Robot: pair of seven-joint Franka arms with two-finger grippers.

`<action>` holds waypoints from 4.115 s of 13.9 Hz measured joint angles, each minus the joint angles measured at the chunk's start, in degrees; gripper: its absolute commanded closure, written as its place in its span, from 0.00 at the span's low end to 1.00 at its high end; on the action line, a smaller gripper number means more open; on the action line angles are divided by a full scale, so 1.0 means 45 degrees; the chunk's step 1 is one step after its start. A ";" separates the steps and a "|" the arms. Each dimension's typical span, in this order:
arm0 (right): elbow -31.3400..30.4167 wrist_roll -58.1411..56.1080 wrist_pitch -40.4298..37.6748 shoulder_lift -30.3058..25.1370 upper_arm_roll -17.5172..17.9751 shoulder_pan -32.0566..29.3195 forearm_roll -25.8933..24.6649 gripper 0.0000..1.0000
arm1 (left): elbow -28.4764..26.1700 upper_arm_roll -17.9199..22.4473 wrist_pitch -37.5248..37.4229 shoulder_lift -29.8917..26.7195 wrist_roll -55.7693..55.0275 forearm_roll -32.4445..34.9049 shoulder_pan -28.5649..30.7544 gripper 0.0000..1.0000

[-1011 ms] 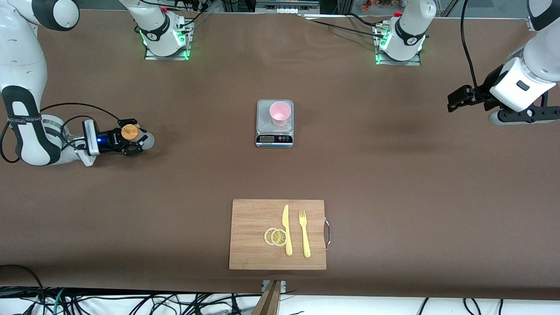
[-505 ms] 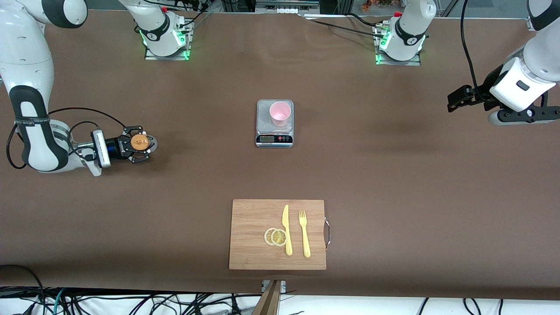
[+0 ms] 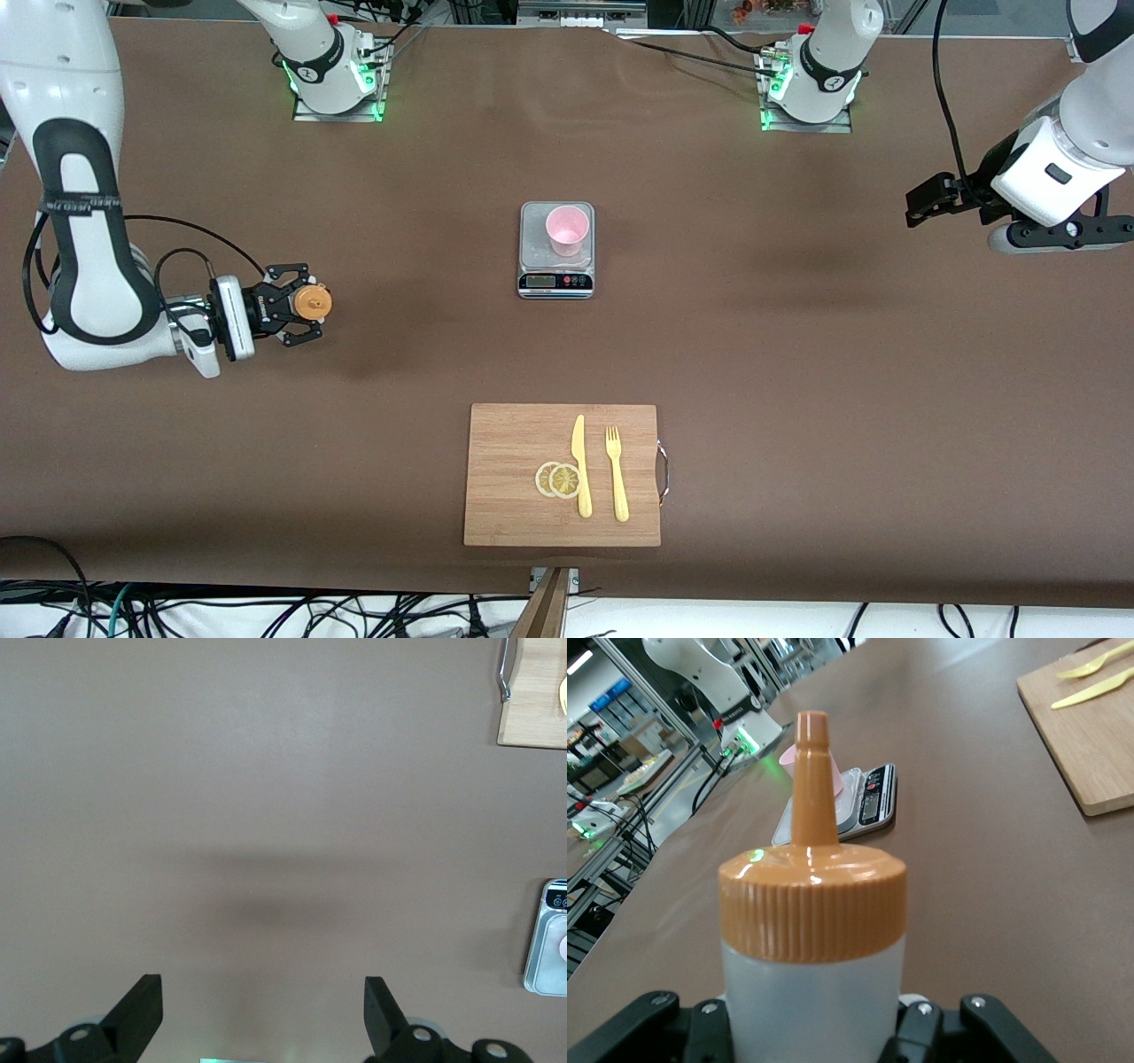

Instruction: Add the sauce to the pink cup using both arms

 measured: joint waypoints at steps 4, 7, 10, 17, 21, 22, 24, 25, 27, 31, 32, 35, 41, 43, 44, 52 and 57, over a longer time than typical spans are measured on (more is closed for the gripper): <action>-0.0007 0.2200 0.0775 -0.0745 0.0013 0.1537 -0.0893 1.00 | 0.0000 -0.0003 0.0000 0.0000 0.0000 0.0000 -0.0001 0.00; -0.0006 0.3599 0.1461 -0.0994 0.0023 0.2904 -0.1480 1.00 | 0.0000 -0.0004 0.0000 0.0000 0.0000 0.0000 -0.0002 0.00; 0.0108 0.4871 0.1957 -0.1162 0.0037 0.4111 -0.2715 1.00 | 0.0000 -0.0004 0.0000 0.0006 0.0000 0.0000 -0.0002 0.00; 0.0577 0.7263 0.2487 -0.1238 0.0061 0.6332 -0.3875 1.00 | 0.0000 -0.0004 0.0000 0.0007 0.0000 0.0000 -0.0002 0.00; 0.0623 0.7495 0.3069 -0.1238 0.0061 0.7323 -0.4030 1.00 | 0.0000 -0.0004 0.0000 0.0008 0.0000 0.0000 -0.0002 0.00; 0.0623 0.7614 0.3170 -0.1235 0.0062 0.7593 -0.4191 1.00 | 0.0000 -0.0004 0.0000 0.0008 0.0000 0.0000 -0.0002 0.00; 0.0622 0.7938 0.3279 -0.1219 0.0065 0.8090 -0.4789 1.00 | 0.0000 -0.0004 0.0000 0.0008 0.0000 0.0000 -0.0002 0.00; 0.0623 0.8100 0.3318 -0.1194 0.0065 0.8297 -0.5056 1.00 | 0.0000 -0.0004 0.0000 0.0008 0.0000 0.0000 -0.0002 0.00; 0.0622 0.8272 0.3375 -0.1101 0.0064 0.8616 -0.5528 1.00 | 0.0000 -0.0004 0.0000 0.0008 0.0000 0.0000 -0.0002 0.00; 0.0622 0.8302 0.3412 -0.0877 0.0063 0.8911 -0.6118 1.00 | 0.0000 -0.0004 0.0000 0.0008 0.0000 0.0000 -0.0002 0.00; 0.0622 0.8304 0.3416 -0.0837 0.0063 0.8969 -0.6271 1.00 | 0.0000 -0.0004 0.0000 0.0008 0.0000 0.0000 -0.0002 0.00; 0.0623 0.8307 0.3423 -0.0744 0.0062 0.9196 -0.6559 1.00 | 0.0000 -0.0004 0.0000 0.0009 0.0000 0.0000 -0.0002 0.00; 0.0623 0.8332 0.3537 -0.0650 0.0062 0.9567 -0.6985 1.00 | 0.0000 -0.0004 0.0000 0.0009 0.0000 0.0000 -0.0002 0.00; 0.0623 0.8336 0.3543 -0.0599 0.0061 0.9646 -0.7169 1.00 | 0.0000 -0.0004 0.0000 0.0009 0.0000 0.0000 -0.0002 0.00; 0.0623 0.8344 0.3554 -0.0583 0.0062 0.9681 -0.7222 1.00 | 0.0000 -0.0004 0.0000 0.0009 0.0000 0.0000 -0.0002 0.00; 0.1008 0.9230 0.3589 -0.0576 0.0061 1.0056 -0.8249 1.00 | 0.0000 -0.0003 0.0000 0.0009 0.0000 0.0000 -0.0002 0.00; 0.1061 0.9262 0.3586 -0.0572 0.0061 1.0238 -0.8833 1.00 | 0.0000 -0.0004 0.0001 0.0009 0.0000 0.0000 -0.0002 0.00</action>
